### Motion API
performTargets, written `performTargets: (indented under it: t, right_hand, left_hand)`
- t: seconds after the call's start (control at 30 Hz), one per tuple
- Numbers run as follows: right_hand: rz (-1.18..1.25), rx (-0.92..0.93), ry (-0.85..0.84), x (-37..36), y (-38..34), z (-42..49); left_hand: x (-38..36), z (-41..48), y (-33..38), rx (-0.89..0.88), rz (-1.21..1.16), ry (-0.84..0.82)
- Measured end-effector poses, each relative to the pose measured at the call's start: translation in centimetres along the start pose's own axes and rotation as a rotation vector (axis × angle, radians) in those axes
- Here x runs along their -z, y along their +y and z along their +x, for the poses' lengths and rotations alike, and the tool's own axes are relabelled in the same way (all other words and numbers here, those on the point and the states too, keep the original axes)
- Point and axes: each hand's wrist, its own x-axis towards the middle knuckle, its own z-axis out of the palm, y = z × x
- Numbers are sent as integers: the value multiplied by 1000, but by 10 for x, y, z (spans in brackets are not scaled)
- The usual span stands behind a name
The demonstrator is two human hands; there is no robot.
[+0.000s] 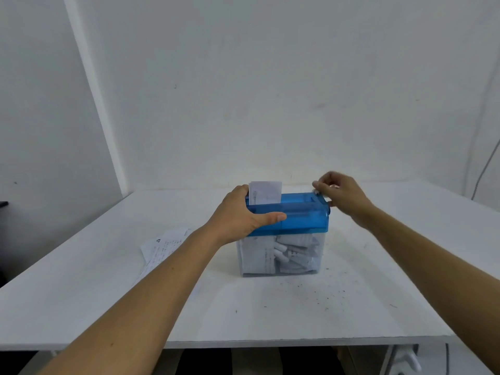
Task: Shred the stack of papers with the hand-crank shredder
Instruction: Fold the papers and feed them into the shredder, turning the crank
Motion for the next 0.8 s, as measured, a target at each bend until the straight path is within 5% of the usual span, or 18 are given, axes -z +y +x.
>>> performTargets:
  t: [0.13, 0.37, 0.5, 0.6, 0.8]
  right_hand:
    - [-123, -116, -4, -17, 28, -19]
    - [-266, -260, -288, -2, 17, -74]
    - [-138, -266, -457, 28, -16, -88]
    - [-296, -155, -606, 51, -36, -85]
    - [-216, 19, -394, 64, -59, -42]
  left_hand:
    - [-1, -1, -2, -16, 3, 20]
    - [-1, 0, -1, -21, 60, 39]
    - [1, 1, 0, -4, 85, 24]
    - [1, 0, 2, -8, 79, 15]
    - [1, 0, -3, -20, 17, 28]
